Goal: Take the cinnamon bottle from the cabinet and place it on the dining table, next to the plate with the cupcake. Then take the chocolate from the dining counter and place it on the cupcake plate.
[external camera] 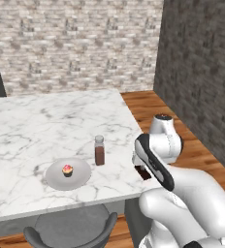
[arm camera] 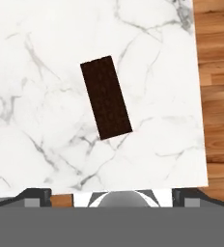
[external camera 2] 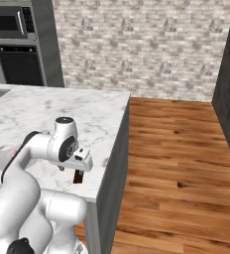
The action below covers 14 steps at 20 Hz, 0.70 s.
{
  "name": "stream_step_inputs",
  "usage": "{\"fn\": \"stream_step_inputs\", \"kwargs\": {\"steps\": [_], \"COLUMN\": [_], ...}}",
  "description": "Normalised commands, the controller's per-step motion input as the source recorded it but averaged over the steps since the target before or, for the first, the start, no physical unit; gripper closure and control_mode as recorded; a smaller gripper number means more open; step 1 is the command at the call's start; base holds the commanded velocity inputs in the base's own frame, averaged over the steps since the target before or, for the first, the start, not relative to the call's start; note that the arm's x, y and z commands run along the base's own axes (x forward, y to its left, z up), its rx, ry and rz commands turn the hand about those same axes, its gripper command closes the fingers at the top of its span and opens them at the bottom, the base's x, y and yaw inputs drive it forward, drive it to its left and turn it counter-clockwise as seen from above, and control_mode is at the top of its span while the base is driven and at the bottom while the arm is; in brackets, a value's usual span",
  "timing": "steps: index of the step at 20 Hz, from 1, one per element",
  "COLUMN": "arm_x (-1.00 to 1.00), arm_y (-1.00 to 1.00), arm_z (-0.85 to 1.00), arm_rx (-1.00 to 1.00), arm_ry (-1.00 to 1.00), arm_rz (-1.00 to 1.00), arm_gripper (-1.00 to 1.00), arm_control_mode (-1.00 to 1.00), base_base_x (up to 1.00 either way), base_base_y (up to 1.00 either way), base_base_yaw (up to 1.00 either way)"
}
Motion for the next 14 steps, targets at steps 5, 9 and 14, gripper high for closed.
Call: {"fn": "stream_step_inputs", "kwargs": {"steps": [5, 9, 14], "arm_x": [0.30, 0.11, 0.00], "arm_y": [0.02, 0.00, 0.00], "arm_z": [-0.37, -0.46, -0.33], "arm_rx": [-0.03, 0.00, 0.00], "arm_ry": [0.00, 0.00, 0.00], "arm_rz": [0.01, 0.05, 0.05], "arm_gripper": [-1.00, -1.00, -1.00], "arm_control_mode": [-1.00, -1.00, -1.00], "base_base_x": [0.00, 0.00, 0.00], "base_base_y": [0.00, 0.00, 0.00], "base_base_yaw": [0.00, 0.00, 0.00]}}
